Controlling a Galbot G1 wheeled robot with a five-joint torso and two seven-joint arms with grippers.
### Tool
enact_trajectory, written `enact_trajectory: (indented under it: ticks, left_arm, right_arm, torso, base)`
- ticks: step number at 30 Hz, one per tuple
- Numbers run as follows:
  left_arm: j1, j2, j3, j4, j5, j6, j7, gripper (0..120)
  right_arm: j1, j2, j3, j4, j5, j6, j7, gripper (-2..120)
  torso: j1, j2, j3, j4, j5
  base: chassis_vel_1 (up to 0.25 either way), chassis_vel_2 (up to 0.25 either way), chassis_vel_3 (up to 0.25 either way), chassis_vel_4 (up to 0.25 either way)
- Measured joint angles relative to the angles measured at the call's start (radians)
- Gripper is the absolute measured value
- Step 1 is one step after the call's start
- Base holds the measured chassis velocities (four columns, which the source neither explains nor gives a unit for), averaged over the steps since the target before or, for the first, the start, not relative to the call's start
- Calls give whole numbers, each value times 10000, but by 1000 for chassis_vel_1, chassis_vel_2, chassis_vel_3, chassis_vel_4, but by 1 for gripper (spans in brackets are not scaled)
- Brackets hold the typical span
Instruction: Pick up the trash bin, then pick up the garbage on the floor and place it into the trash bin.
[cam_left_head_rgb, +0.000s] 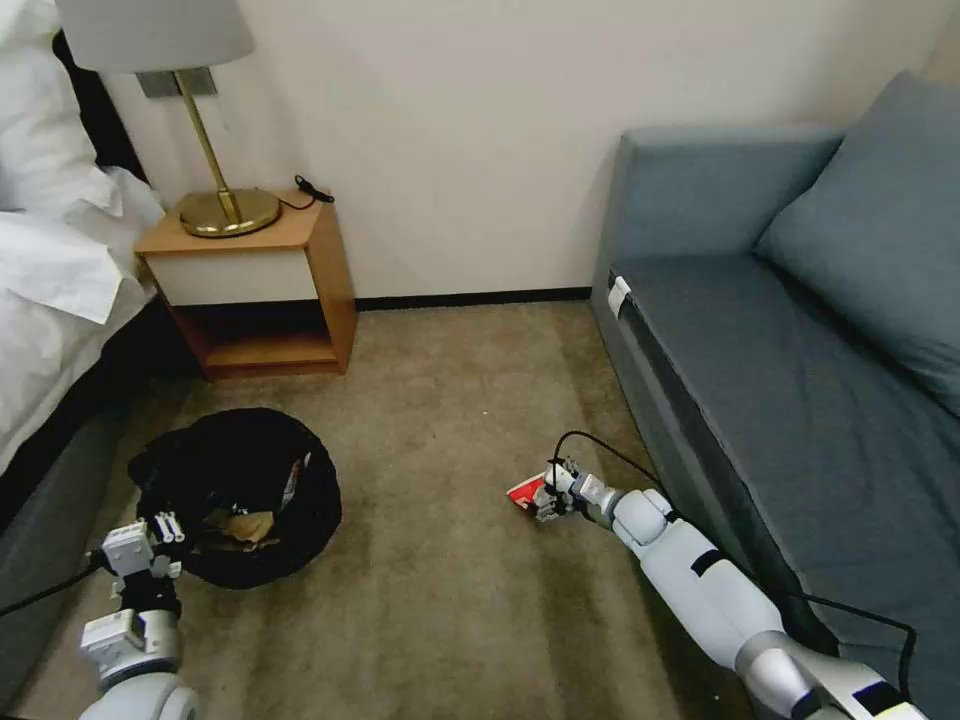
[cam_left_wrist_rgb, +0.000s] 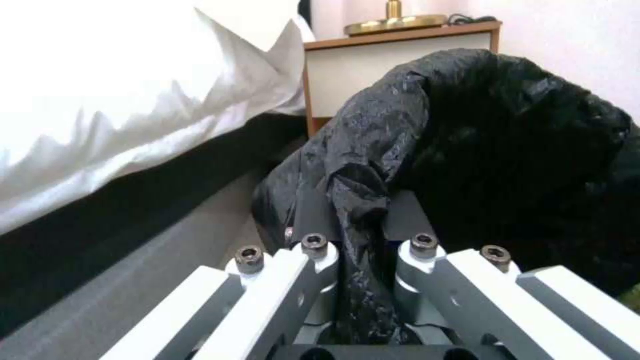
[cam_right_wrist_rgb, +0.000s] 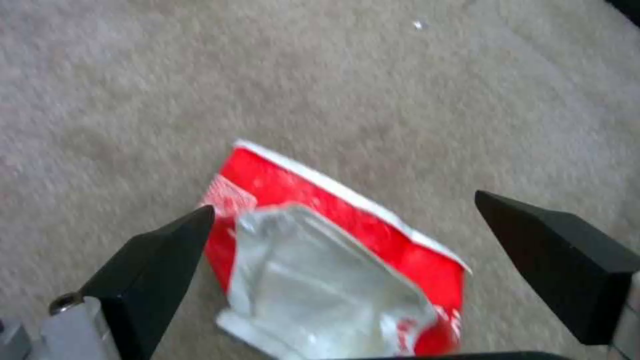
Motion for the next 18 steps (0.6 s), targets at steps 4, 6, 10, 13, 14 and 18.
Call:
enact_trajectory:
  ticks: [4, 6, 10, 13, 14, 18]
  left_arm:
    - [10, -4, 0, -2, 0, -19, 0, 7]
    - [13, -6, 0, -2, 0, -22, 0, 7]
    - [23, -53, -7, -36, 0, -37, 0, 7]
    - [59, -67, -28, -35, 0, -73, -1, 7]
    - [75, -70, -46, -35, -2, -93, -7, 7]
    - [114, -70, -85, -32, -31, -136, -23, 7]
  right_arm:
    - [77, -8, 49, -217, -35, 60, -73, 100]
    - [129, 18, 55, -294, -35, 76, -111, 100]
    - [448, 346, 50, -807, -35, 130, -370, 100]
    - [648, 625, 100, -1217, -88, 167, -477, 100]
    - [724, 754, 147, -1412, -191, 192, -570, 100]
    - [804, 899, 212, -1686, -386, 235, -700, 100]
  torso:
    - [0, 0, 0, -1, 0]
    - [0, 0, 0, -1, -1]
    - [0, 0, 0, -1, -1]
    - [0, 0, 0, 1, -2]
    - [0, 0, 1, 2, -1]
    - [0, 0, 0, 3, -1]
  base:
    - [0, 0, 0, 0]
    - [0, 0, 0, 0]
    - [0, 0, 0, 0]
    - [0, 0, 0, 0]
    - [0, 0, 0, 0]
    - [0, 0, 0, 0]
